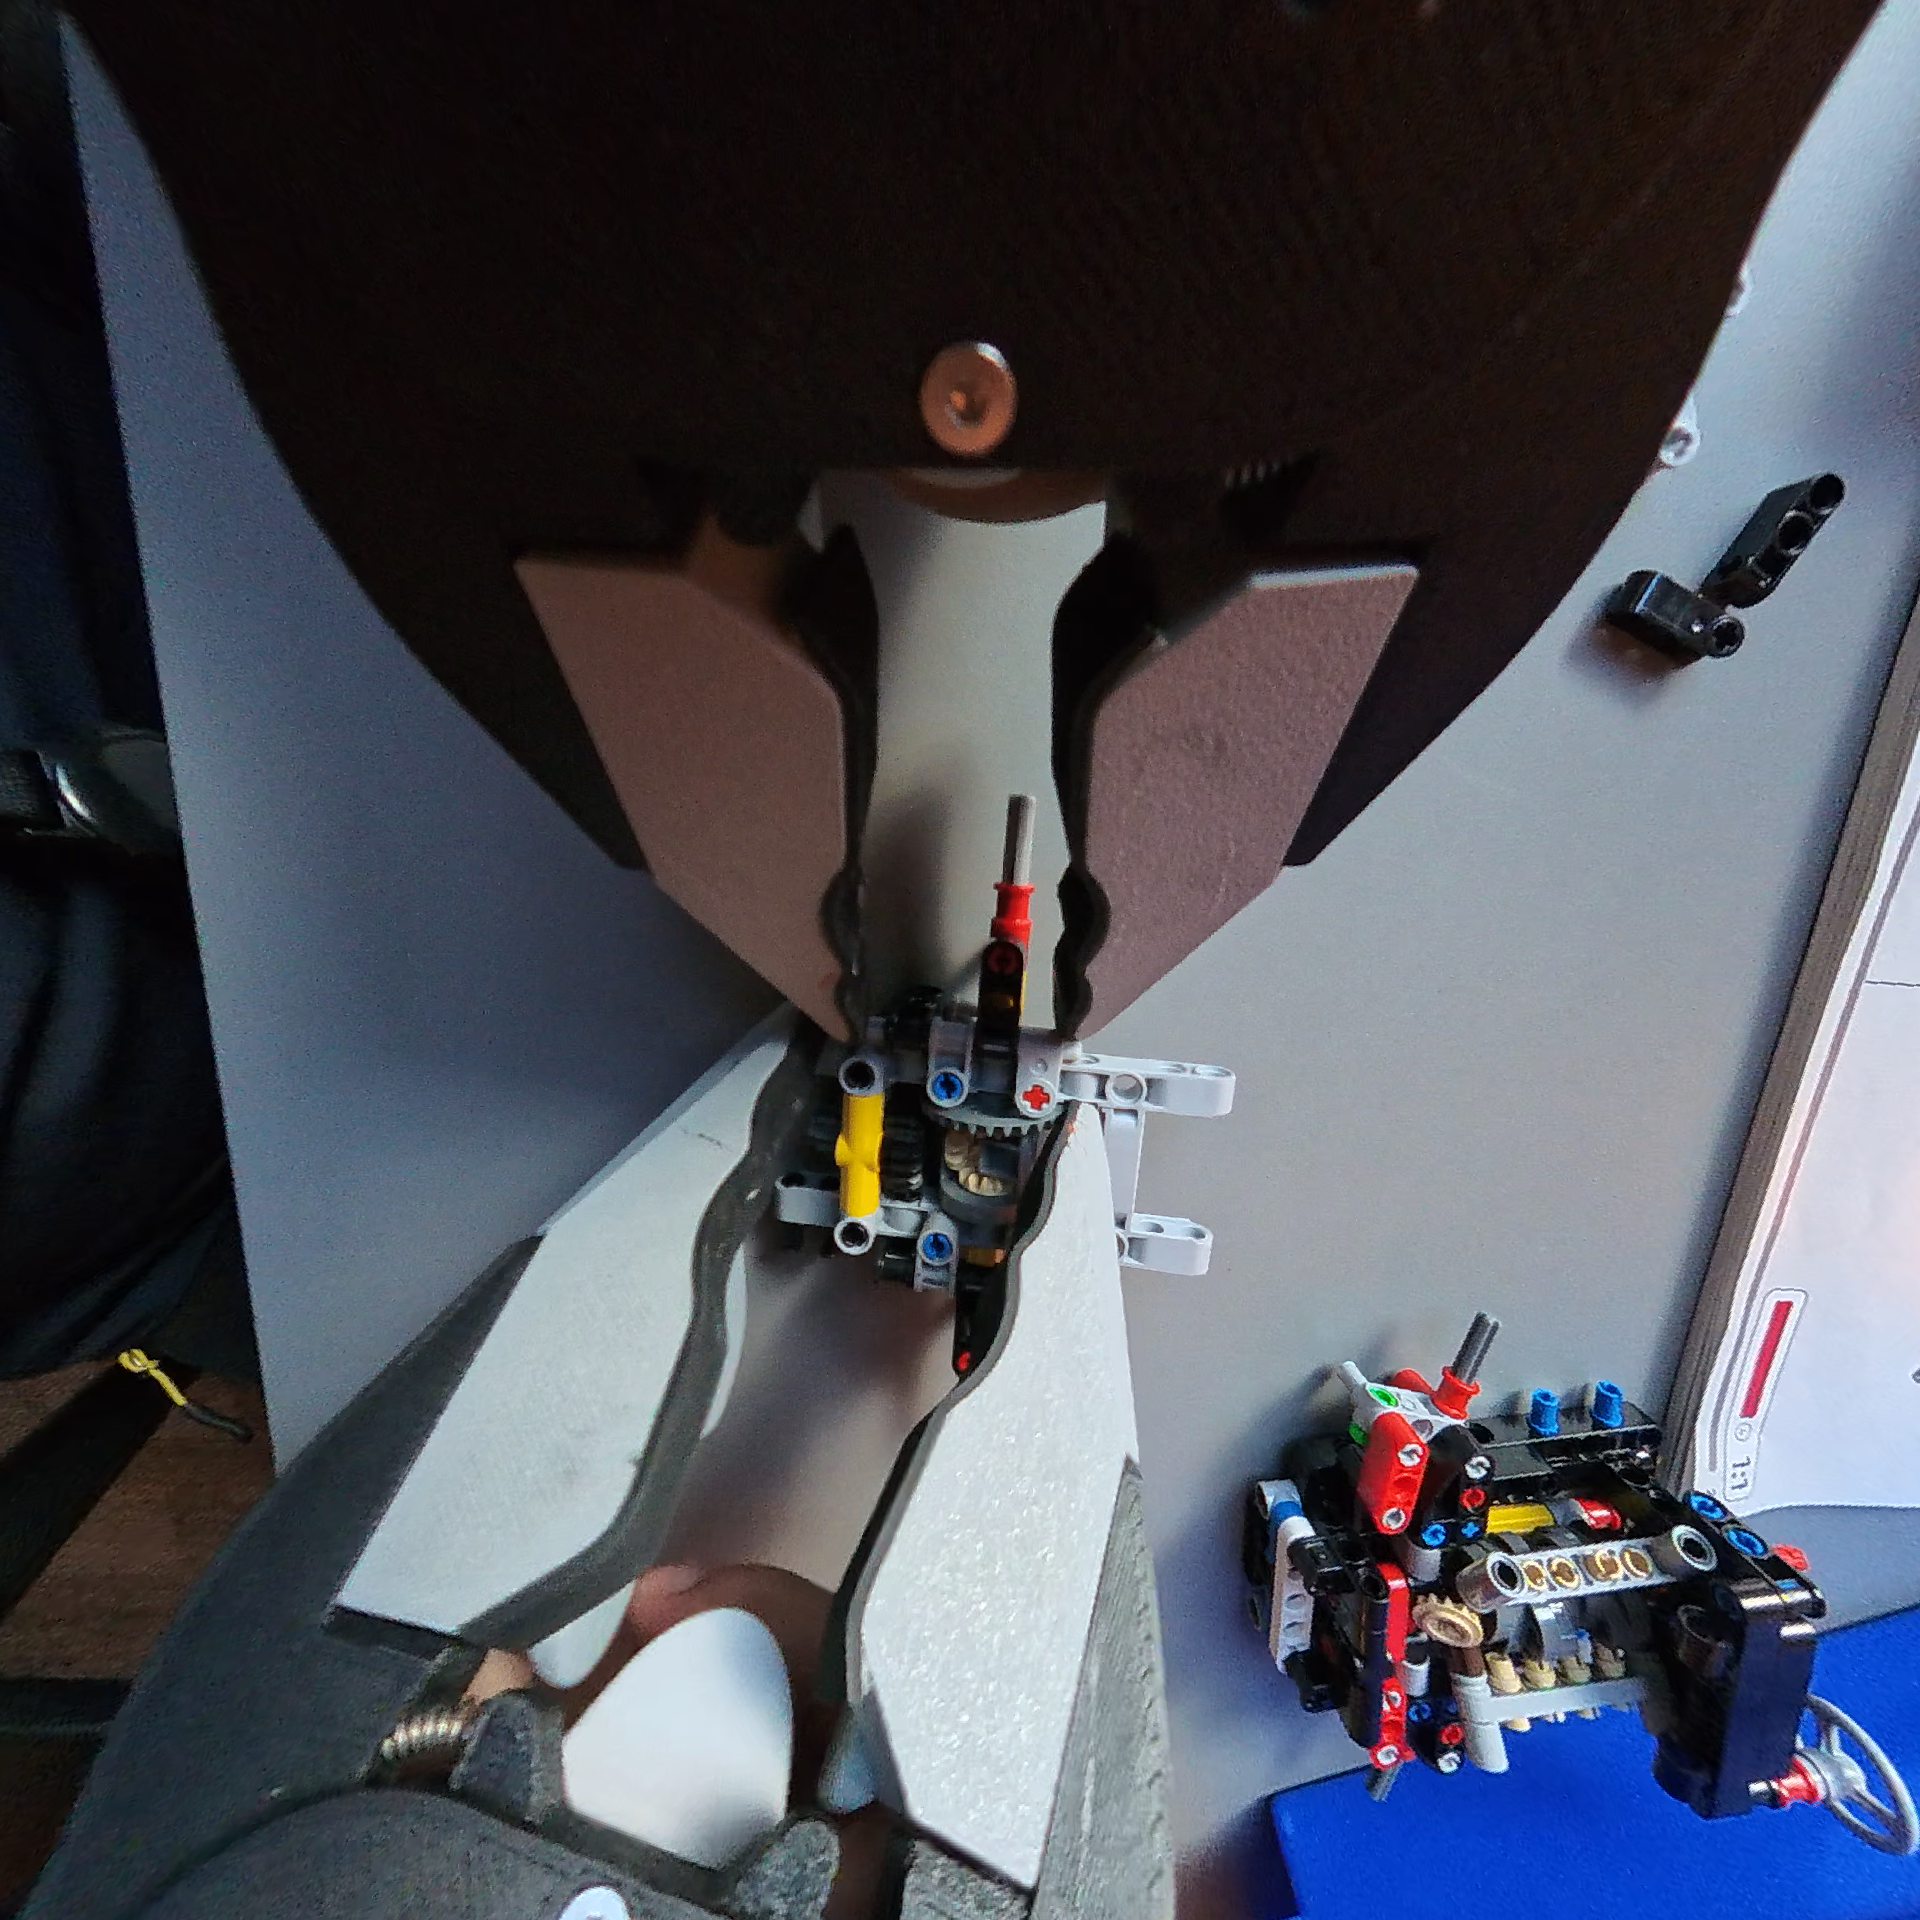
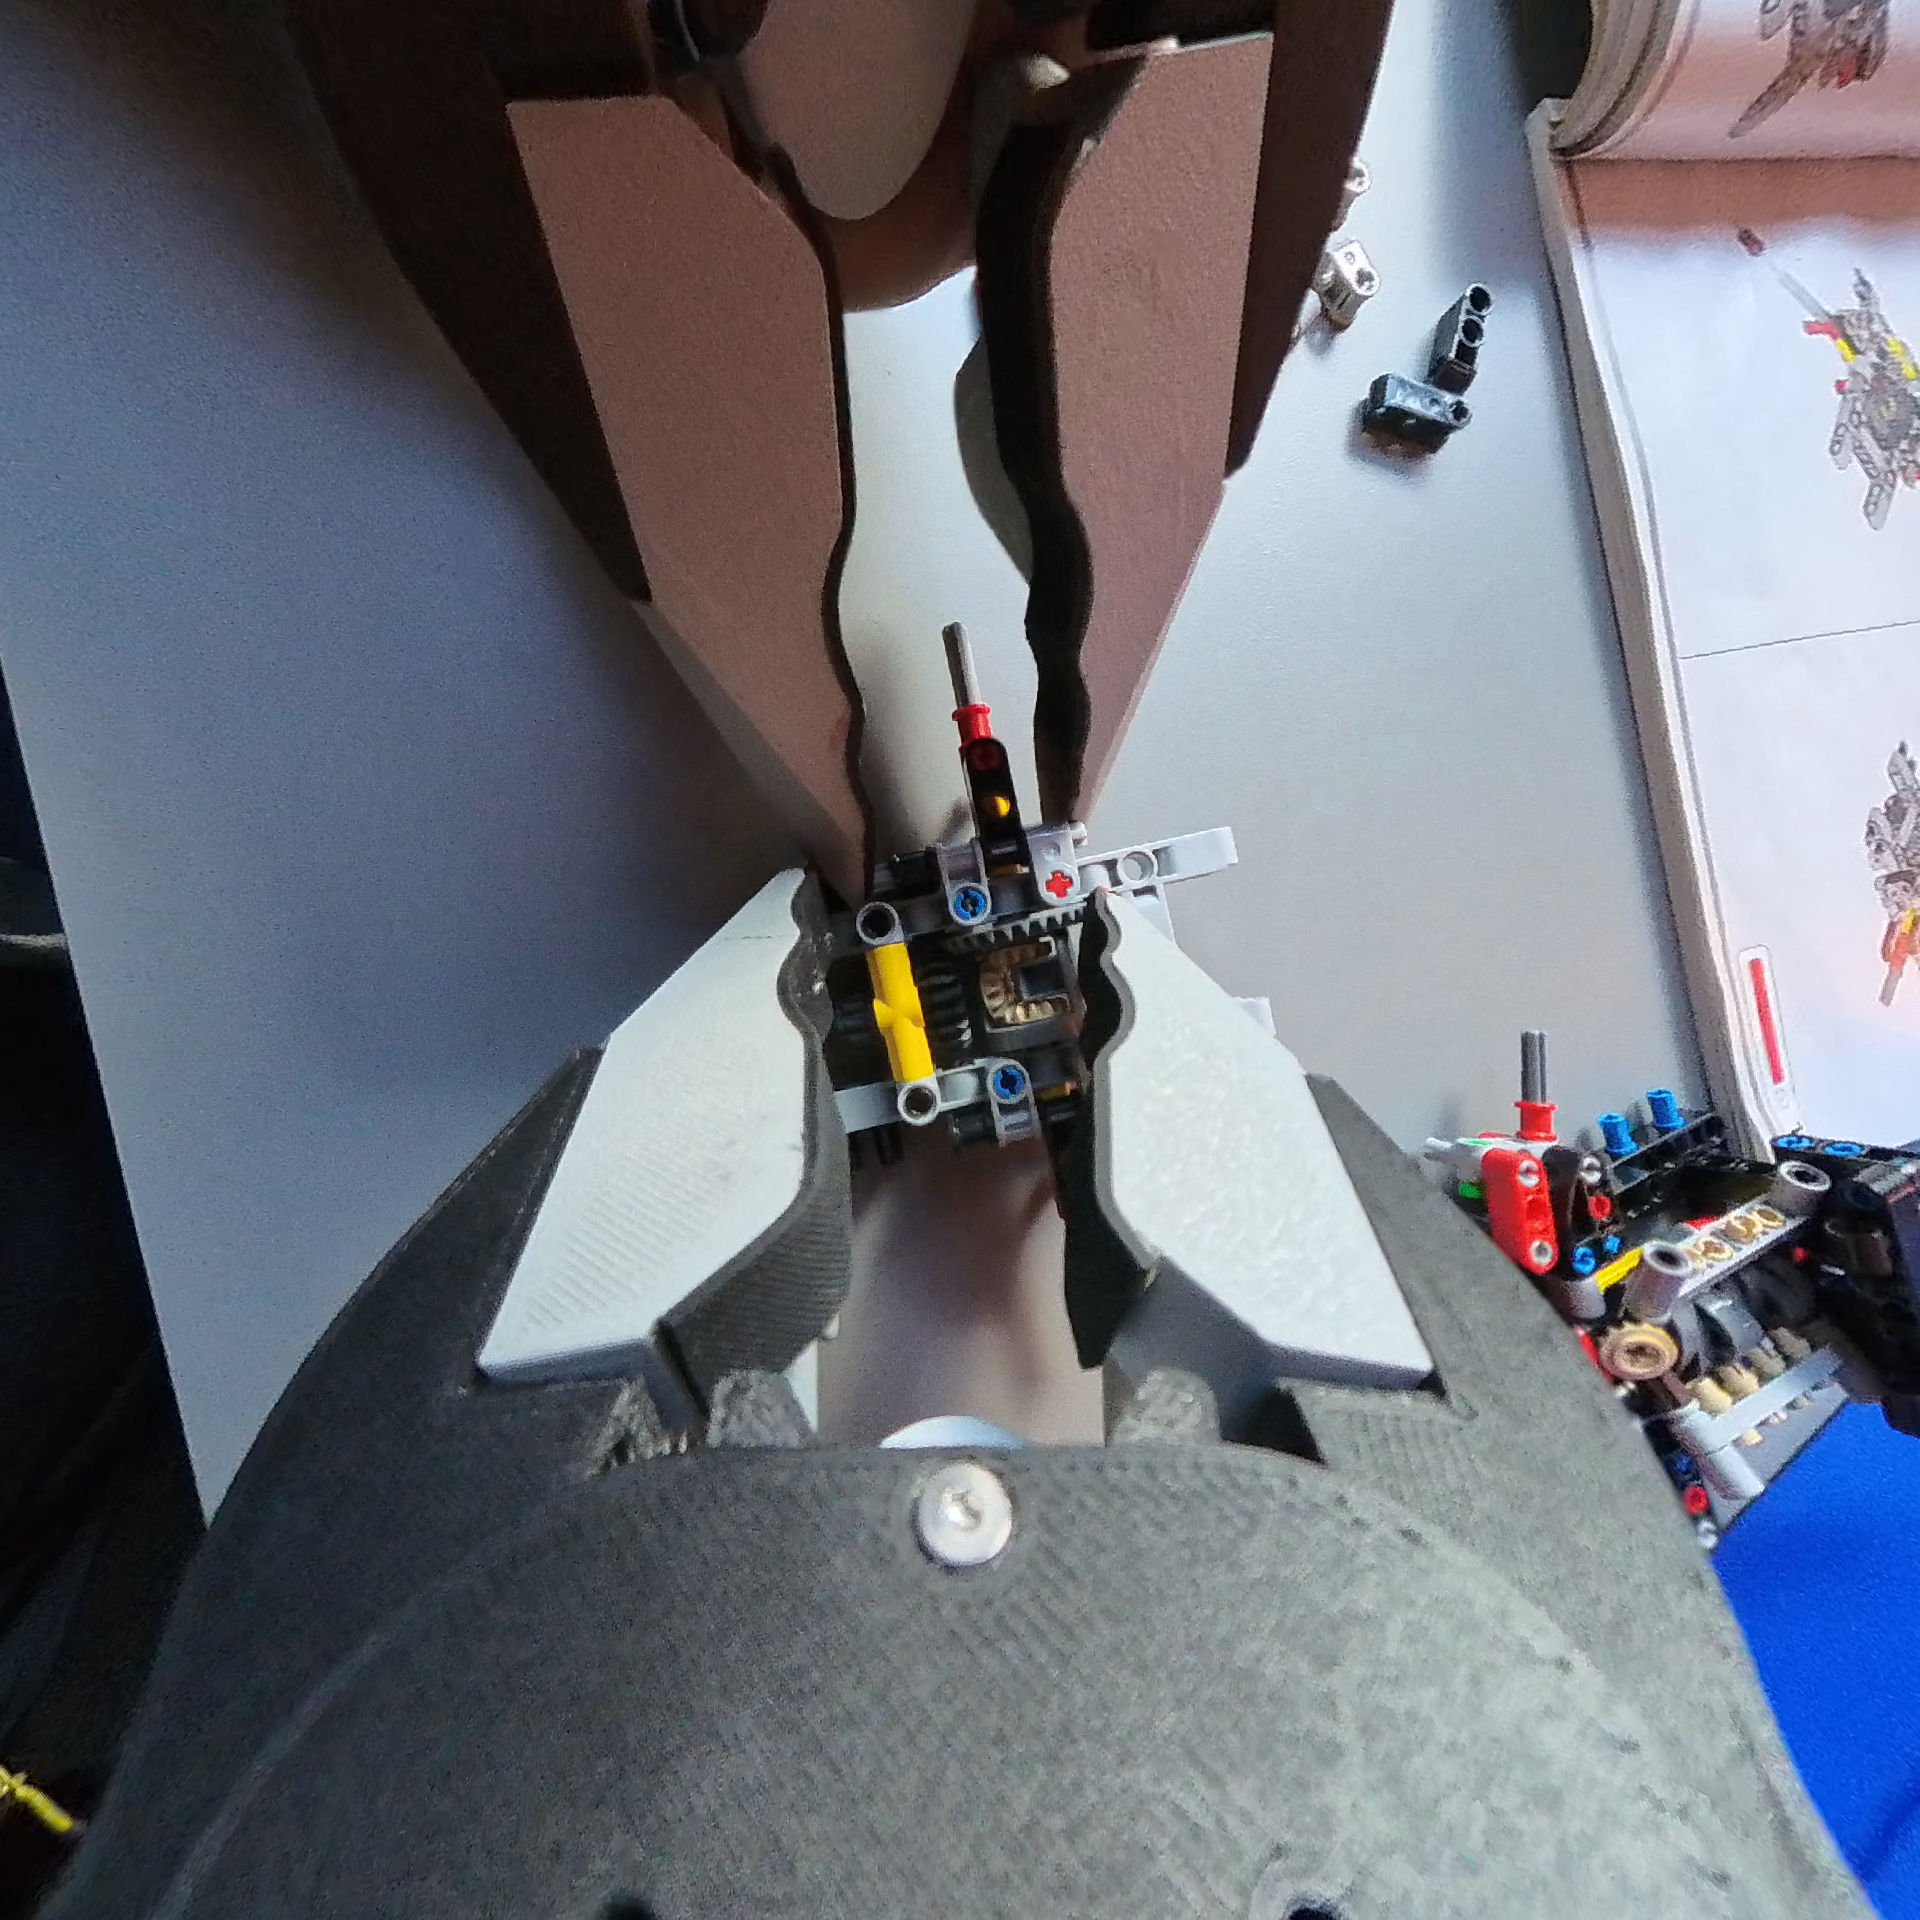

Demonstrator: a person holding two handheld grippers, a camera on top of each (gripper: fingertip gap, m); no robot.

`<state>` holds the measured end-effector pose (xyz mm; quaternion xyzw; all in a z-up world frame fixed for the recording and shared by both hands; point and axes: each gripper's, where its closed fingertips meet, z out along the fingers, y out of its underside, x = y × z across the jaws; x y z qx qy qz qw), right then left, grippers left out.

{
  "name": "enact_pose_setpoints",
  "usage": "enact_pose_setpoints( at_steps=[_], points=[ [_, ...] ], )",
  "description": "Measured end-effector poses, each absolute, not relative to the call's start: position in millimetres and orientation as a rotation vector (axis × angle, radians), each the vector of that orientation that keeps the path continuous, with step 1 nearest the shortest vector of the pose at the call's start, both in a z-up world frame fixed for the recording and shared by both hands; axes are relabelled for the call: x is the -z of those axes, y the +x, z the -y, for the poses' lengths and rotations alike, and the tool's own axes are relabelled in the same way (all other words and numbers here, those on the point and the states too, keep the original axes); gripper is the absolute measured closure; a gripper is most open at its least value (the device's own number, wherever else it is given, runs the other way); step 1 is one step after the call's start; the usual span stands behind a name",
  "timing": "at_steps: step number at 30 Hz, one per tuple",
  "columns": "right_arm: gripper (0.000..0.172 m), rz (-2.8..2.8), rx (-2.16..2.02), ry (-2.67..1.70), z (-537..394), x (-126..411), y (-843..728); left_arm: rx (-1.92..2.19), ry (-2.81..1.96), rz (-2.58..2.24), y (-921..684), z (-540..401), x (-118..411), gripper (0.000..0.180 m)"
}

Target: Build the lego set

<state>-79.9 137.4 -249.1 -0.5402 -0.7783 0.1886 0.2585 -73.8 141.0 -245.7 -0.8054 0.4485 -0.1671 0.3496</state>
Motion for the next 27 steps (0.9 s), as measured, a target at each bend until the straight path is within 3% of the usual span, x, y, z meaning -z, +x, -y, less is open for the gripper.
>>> enact_pose_setpoints(
  at_steps=[27],
  points=[
    [0.126, 1.967, -0.609, -1.499, -148.6, 248.6, -86.0, 0.418, -2.118, -0.922, -79.2, -150.7, 244.8, 0.155]
  ],
)
